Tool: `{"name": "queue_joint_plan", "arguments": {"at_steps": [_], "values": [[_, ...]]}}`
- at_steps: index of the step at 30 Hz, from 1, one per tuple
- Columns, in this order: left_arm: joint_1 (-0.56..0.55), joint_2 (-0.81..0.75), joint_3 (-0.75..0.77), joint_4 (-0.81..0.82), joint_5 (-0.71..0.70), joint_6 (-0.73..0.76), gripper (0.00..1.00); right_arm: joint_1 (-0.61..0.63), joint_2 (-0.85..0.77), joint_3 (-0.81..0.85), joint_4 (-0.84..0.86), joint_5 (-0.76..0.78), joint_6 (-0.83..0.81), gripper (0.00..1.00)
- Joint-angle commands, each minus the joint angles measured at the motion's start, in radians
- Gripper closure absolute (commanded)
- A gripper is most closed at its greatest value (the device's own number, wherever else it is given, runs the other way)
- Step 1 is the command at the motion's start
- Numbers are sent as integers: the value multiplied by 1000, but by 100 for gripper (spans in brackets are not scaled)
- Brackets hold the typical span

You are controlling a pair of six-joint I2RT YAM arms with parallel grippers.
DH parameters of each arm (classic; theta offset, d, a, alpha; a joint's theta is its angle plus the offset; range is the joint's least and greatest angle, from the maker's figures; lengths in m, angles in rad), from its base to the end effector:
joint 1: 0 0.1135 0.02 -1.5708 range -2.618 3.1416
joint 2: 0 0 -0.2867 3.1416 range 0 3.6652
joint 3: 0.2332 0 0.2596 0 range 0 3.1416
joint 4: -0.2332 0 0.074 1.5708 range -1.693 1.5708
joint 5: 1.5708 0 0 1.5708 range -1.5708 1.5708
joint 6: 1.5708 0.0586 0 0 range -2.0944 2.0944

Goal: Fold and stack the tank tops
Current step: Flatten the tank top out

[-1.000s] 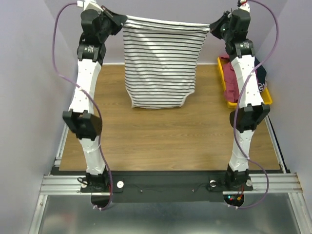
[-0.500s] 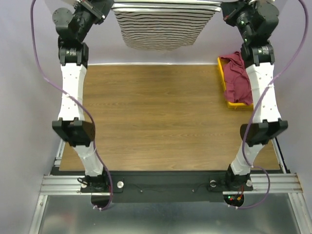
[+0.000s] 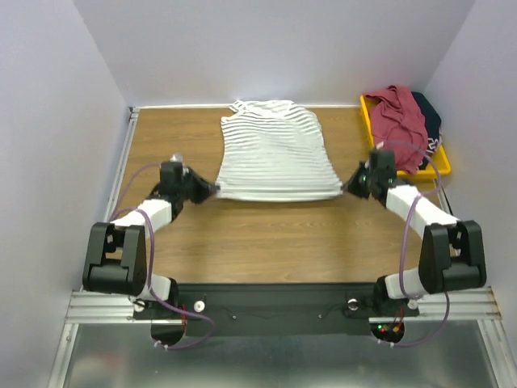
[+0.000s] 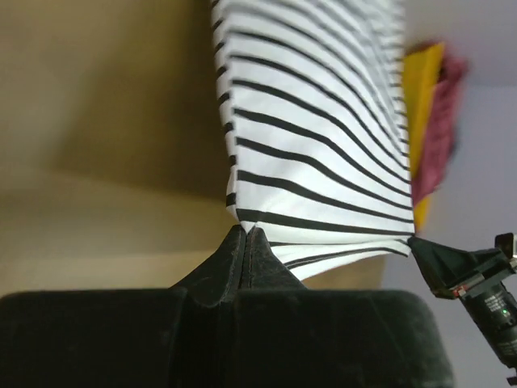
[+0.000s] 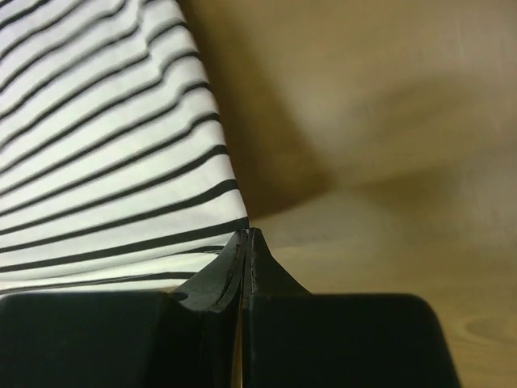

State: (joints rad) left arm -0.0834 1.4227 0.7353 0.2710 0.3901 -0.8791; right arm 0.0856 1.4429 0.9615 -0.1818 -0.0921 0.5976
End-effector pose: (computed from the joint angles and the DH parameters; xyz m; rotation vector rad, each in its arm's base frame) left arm 0.3252 -0.0496 0.2313 -0.5593 2.0216 -0.9914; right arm 0.3377 0.0344 0.2526 0.5261 2.2115 0.4700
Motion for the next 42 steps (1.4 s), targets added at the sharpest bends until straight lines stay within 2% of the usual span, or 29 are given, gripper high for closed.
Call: {"name": "queue_joint_plan", "arguments": {"at_steps": [1,5,11,16,19,21,22,24,25,28,37,42], "values": [[-39,-166,-245,59,-89,-20,100,-10,-231,-259,41,20,17,100],[-42,-231,-329,11,-126,-38,100,-10,-289,-403,33,-12,53,100],[-49,-321,-364,-134,-160,-53,100,-9,-303,-521,18,-23,85,100],[-50,-403,-398,-187,-151,-66,99,-9,-337,-550,12,8,105,99],[-55,-416,-404,-219,-123,-55,93,-9,-358,-540,-18,11,107,95],[-62,-429,-399,-254,-119,-44,83,-10,-369,-527,-50,22,103,80],[-62,-444,-396,-266,-122,-35,74,-9,-375,-524,-62,22,102,67],[-64,-458,-384,-318,-138,-21,66,-9,-400,-521,-88,19,103,52],[-64,-465,-366,-354,-154,-3,58,-10,-409,-520,-106,14,106,43],[-64,-473,-321,-392,-166,29,48,-9,-455,-512,-133,14,113,37],[-64,-518,-212,-524,-224,109,48,23,-499,-495,-183,-28,122,42],[-65,-489,-188,-459,-243,127,53,124,-512,-488,-193,20,174,52]]}}
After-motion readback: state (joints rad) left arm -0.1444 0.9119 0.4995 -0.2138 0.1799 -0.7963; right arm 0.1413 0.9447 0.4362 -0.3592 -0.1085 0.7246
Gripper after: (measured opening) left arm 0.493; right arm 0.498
